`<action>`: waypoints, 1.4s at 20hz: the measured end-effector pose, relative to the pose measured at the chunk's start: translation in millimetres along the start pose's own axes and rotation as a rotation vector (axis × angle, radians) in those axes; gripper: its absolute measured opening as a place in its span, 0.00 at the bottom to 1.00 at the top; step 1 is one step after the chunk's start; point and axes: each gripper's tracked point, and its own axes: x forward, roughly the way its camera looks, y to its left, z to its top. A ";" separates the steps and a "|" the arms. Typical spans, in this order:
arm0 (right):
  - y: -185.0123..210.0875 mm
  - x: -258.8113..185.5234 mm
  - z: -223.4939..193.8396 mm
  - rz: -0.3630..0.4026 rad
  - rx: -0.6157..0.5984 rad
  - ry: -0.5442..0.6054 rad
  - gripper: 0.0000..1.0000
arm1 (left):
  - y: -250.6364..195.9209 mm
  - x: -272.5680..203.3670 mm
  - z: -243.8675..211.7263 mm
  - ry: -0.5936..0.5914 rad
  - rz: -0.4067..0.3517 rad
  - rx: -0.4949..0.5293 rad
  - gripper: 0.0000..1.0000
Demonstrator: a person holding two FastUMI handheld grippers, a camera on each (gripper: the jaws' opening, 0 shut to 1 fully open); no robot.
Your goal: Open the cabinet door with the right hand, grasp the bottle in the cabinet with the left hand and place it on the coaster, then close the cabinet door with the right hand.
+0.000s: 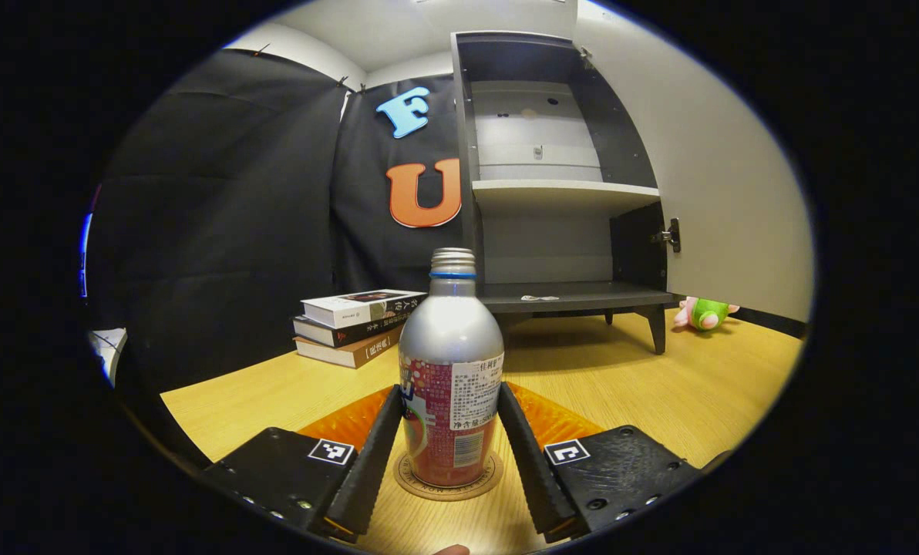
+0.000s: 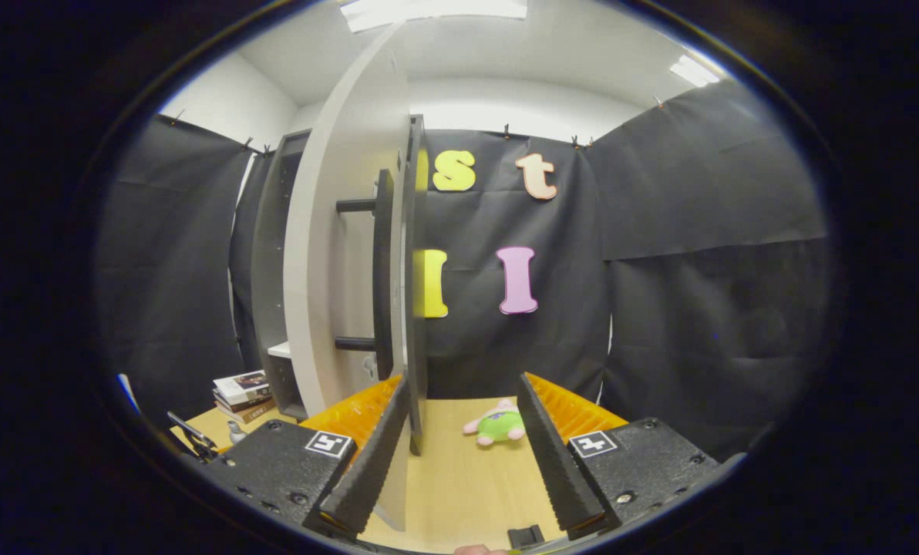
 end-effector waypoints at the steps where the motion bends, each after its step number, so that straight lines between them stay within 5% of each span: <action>1: 0.0 0.6 -1.4 -0.001 0.003 0.000 0.88 | 0.5 -0.8 -1.3 0.003 0.000 0.001 0.75; 4: 5.5 4.5 -6.0 0.012 0.001 0.013 0.88 | 0.1 -0.4 -1.0 0.016 0.004 -0.020 0.76; 5: 10.3 5.5 -6.9 0.019 -0.005 0.014 0.88 | 0.9 -1.1 -1.2 0.020 0.008 -0.022 0.87; 7: 15.5 6.9 -9.6 0.031 -0.025 0.016 0.88 | 2.3 -3.3 -2.0 0.030 0.011 -0.009 0.78; 12: 18.9 9.7 -13.2 0.043 -0.046 0.010 0.88 | 14.8 -17.2 20.0 0.007 0.036 0.000 0.95; 20: 13.5 17.8 -6.7 0.030 -0.050 -0.013 0.88 | 34.7 -57.5 174.7 -0.077 0.011 -0.010 1.00; 28: -26.9 15.1 17.2 -0.004 0.166 -0.073 0.91 | 26.7 -93.9 280.7 -0.137 -0.044 0.010 0.96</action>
